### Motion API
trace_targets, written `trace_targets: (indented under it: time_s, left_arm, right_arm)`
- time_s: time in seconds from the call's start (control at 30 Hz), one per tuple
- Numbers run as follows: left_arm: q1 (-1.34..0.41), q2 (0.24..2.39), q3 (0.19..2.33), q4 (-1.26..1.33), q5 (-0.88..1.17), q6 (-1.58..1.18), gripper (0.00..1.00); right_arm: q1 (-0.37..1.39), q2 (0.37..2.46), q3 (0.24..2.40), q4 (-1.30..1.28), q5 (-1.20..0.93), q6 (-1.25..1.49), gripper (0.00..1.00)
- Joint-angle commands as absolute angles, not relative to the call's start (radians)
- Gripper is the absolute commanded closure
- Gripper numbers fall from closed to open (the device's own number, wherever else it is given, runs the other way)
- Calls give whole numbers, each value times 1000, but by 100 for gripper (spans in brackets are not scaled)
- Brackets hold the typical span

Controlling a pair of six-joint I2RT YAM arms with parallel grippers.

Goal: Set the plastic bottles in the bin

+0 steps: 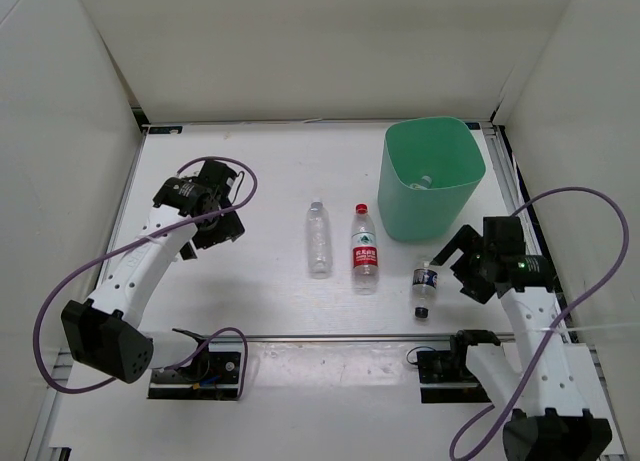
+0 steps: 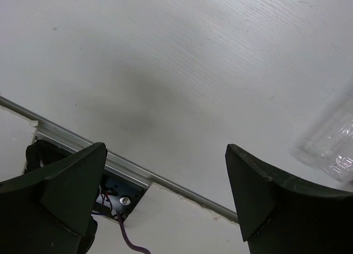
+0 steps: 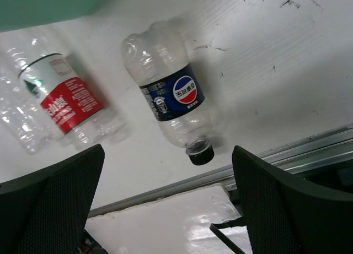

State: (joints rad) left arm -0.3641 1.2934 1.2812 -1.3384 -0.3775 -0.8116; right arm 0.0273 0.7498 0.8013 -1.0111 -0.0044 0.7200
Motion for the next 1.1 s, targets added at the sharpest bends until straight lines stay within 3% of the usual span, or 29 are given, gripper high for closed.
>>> trace_targets:
  time_s: [0.0,0.47,0.7,0.8,0.83,0.93,1.07]
  left_arm:
    - [-370,1285,1299,-1308,-360,-798,0]
    - [-370,1256,1258,-1308,-331,-798,0]
    - [-370,1247,1258,-1328,-393,-824,0]
    - [-370,1206,1246,-1301,-420,-838,0]
    - [-370,1189,1232,-1281,-420,-838,0]
    - [-370,1106,1167,-1183,-420,-816,0]
    - [-370,1023,1134,-1111,-434,-810,0]
  right_arm:
    - [32,800,779,-891,-6,755,0]
    - [189,1150,690,-749,86,825,3]
    - [189,1137,703,-869,77,805,23]
    - [189,1050,703,-952,29,758,40]
    - [189,1020,703,-969,29,758,51]
    - [189,898,748,-1054,18,749,67]
    - [189,818,969,-1189,9,758,77]
